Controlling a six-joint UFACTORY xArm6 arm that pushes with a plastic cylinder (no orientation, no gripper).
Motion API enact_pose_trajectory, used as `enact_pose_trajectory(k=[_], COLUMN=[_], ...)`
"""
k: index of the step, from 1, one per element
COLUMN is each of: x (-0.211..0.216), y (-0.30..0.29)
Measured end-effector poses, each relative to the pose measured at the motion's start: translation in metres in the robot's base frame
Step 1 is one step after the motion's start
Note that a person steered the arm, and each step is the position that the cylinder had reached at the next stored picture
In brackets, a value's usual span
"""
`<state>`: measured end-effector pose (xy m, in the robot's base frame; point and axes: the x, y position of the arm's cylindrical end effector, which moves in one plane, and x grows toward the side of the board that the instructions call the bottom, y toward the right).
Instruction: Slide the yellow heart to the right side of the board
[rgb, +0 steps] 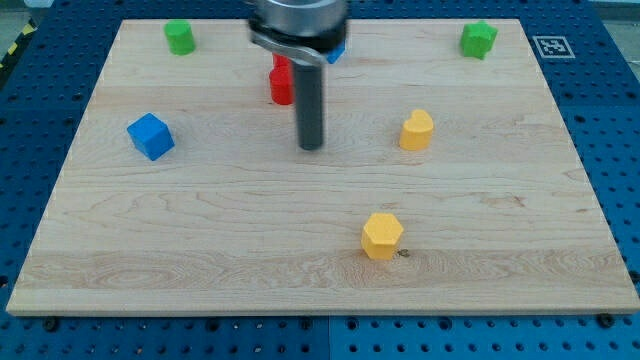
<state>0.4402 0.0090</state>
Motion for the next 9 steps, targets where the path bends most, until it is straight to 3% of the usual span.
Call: enact_pose_trajectory(k=[2, 3, 4, 5, 6, 8, 9], x=[-0.006, -0.007, -0.006, -0.034, -0.061, -0.027, -0.019], y=[0.107, 0.123, 0.080, 0.042, 0.056, 0.171, 0.177])
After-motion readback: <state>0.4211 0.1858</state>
